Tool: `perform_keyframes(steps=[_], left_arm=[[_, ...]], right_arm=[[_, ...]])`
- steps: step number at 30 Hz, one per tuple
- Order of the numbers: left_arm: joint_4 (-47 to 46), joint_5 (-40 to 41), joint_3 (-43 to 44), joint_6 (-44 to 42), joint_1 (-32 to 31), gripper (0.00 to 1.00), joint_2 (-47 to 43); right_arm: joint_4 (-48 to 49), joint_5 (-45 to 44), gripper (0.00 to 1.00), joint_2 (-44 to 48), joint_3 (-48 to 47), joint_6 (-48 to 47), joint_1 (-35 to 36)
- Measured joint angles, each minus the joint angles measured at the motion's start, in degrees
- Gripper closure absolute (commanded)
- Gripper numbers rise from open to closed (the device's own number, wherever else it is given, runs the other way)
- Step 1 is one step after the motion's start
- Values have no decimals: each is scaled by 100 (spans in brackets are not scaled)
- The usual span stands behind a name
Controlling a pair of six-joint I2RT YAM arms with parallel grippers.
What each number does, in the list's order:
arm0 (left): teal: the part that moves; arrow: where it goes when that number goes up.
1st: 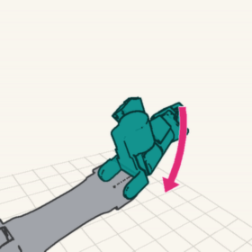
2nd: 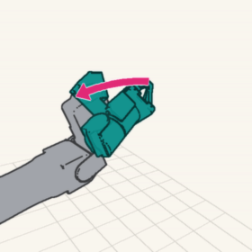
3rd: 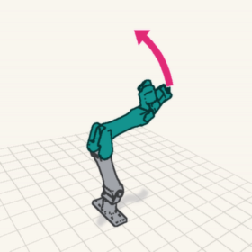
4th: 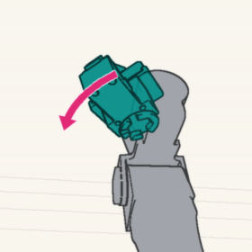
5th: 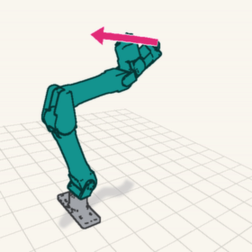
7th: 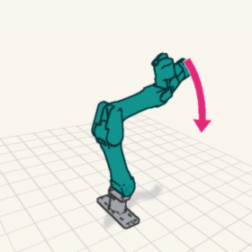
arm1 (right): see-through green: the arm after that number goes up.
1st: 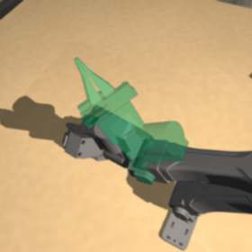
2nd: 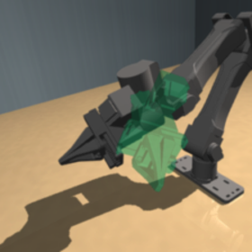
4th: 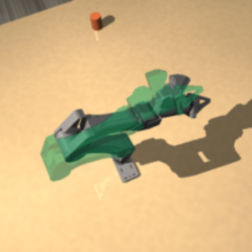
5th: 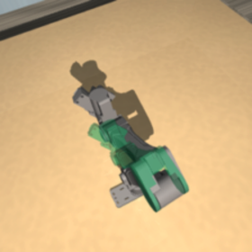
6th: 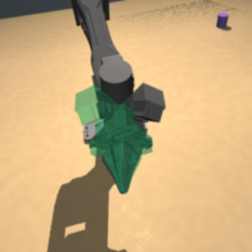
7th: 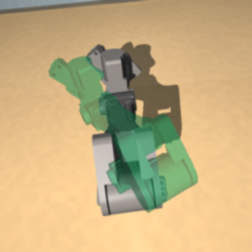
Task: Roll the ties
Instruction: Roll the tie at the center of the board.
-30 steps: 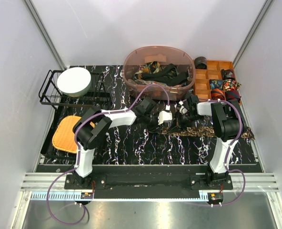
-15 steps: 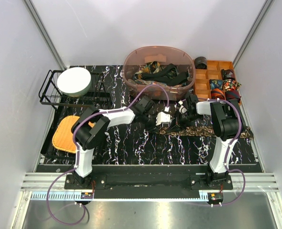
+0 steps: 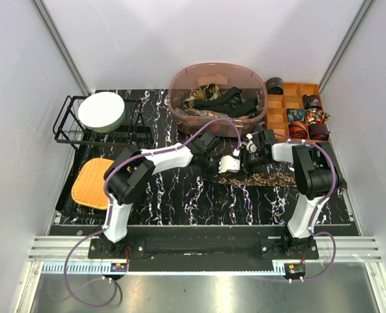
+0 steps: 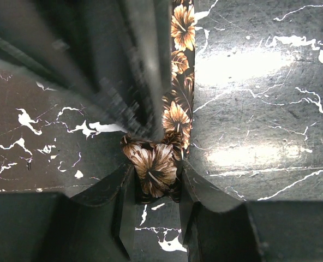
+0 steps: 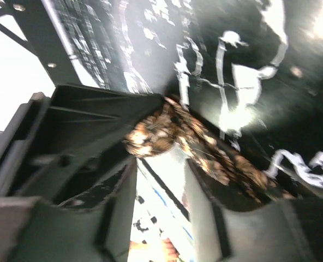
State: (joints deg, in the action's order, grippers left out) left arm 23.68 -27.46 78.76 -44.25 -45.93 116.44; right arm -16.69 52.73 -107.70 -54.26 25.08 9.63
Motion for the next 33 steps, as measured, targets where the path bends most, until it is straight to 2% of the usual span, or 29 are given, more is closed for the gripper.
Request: perform_keyframes(steps=[14,16,18,19,21,24,25,29,33], left_arm=[[240,98,195,17,-37,91,96],[267,98,216,17,-37,90,107],[275,98,223,17,-37,90,111],[278,98,225,15,-37,89,111],[280,96,225,15,-37,89,114],[313,96,260,22,-37,80,136],[332,96,280,35,-37,68,146],[310,63,297,138,-2,49,166],[-96,-236,116,496,205,40,166]], right_arm=[[1244,140,57,26,334,575,299],[1268,131,63,26,343,586,352],[1272,118,73,26,345,573,396],[1274,90,89,26,345,549,415],[1255,39,100,26,343,468,428],[1139,-17,100,24,306,376,433],[1071,-50,100,17,273,341,433],[813,-179,100,-17,149,197,450],[494,-365,100,-162,39,101,428]])
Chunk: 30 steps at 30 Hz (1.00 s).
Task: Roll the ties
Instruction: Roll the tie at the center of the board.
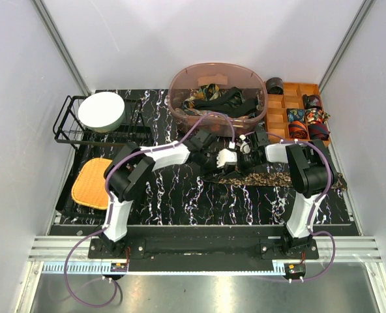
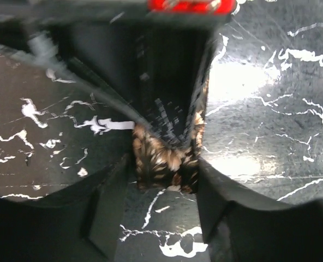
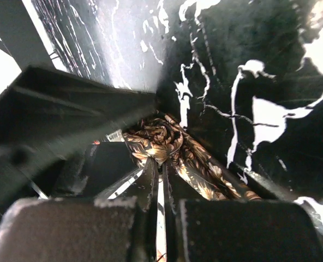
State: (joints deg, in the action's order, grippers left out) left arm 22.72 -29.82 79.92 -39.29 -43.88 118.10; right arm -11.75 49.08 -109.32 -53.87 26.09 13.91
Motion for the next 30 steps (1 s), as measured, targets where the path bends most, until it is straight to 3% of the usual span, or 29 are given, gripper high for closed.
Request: perform_keyframes(steps=[5,6,10,12,22,26,29,30], left_arm=[[-1064,-601,-667,310,240,32,-179],[-1419,-662,-876,378,264,24,-232],[-2636,-907,-1558,730,341,15,-369],[-3379,-1040,-1919,1003,400,15,-396],[-6380,-1322,-3016,2170,487,25,-114],[-6878,-1362,-3093,2343,472,28,28],[-7003,-1412,-3093,2352,444,37,87],[-7023,-1432,-3093,2343,424,44,98]], right_arm=[[-411,-44,100,-146,-247,-83,-20],[-492,-68,100,-166,-291,-101,-20],[-776,-160,100,-243,-444,-168,-20],[-887,-201,100,-262,-496,-205,-20],[-1399,-485,100,-330,-699,-424,-48],[-1637,-511,100,-435,-857,-505,-48],[-1812,-507,100,-518,-981,-568,-48],[-1836,-507,100,-531,-997,-581,-48]])
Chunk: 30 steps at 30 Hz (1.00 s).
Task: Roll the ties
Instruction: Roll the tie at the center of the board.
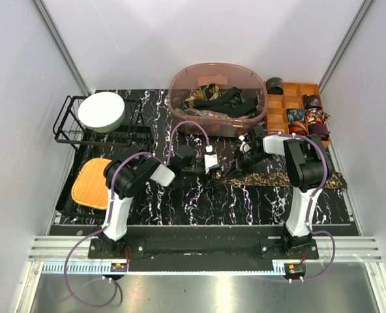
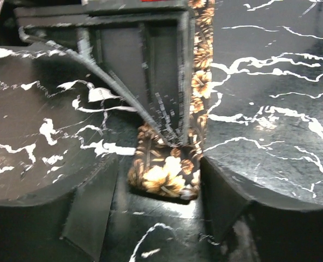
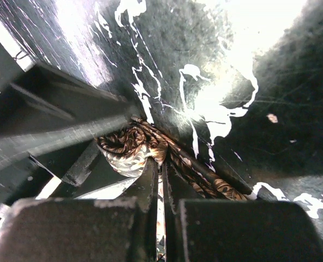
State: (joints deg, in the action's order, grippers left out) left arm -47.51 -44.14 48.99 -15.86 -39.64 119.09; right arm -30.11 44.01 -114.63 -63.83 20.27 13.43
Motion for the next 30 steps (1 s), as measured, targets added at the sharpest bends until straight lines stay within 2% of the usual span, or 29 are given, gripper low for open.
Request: perform_keyframes(steps=[3,4,6,7,10,11,14,16,17,30], left_arm=[[22,-70,7,-63,-63,56,4],[52,-79,17,-90,-85,64,4],[195,-125,81,-157,-98,71,2],[310,-157,118,-221,-103,76,-11],[1064,-173,404,-494,-136,84,-92],[1423,-168,566,-595,-151,85,-114],[2402,-31,1032,-925,-212,87,-133],[2959,116,1292,-1130,-262,87,-149],[3200,225,1399,-1211,-282,87,-162],[4911,1390,2159,-2144,-719,86,-280]], right_arm=[[-44,4,100,-20,-28,-37,0],[-63,7,100,-20,-28,-61,0],[-90,26,93,-20,-28,-111,-9],[-103,37,85,-20,-28,-127,-15],[-122,83,77,-9,-28,-190,-52],[-125,83,71,9,-28,-214,-68],[-177,4,61,146,-26,-367,-131],[-212,-37,60,234,-11,-442,-188],[-229,-70,56,313,15,-494,-225],[146,380,53,625,404,-439,-428]])
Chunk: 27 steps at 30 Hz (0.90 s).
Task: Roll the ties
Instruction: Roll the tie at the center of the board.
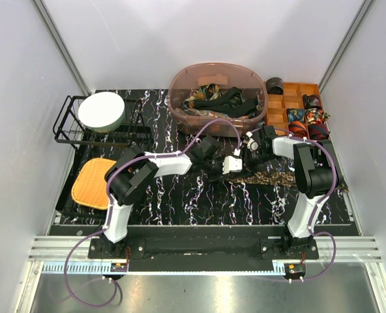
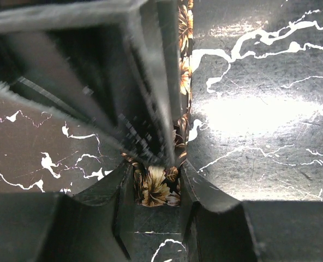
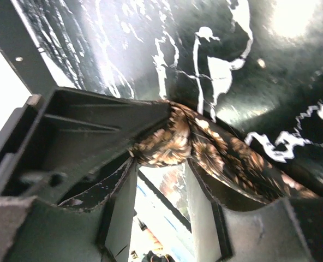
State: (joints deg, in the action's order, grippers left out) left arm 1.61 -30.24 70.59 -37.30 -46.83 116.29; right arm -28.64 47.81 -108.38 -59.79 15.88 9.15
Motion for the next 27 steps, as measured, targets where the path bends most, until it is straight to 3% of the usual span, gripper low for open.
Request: perform_keyframes(steps=[8,18,20,21,23,27], left_arm=[[741,79,422,-369,-48,86,107],[1425,20,898,-647,-52,84,310],[1543,-4,992,-662,-50,82,352],[1611,-17,1043,-669,-50,82,378],[1685,-35,1095,-686,-50,78,398],[1759,-46,1147,-719,-48,57,422]], right_arm=[[302,127,61,0,20,35,0],[330,72,61,-57,20,-227,15],[345,87,72,-59,20,-236,17],[356,120,85,-59,20,-223,17],[380,160,98,-61,20,-223,22],[319,186,100,-140,-26,-195,26]])
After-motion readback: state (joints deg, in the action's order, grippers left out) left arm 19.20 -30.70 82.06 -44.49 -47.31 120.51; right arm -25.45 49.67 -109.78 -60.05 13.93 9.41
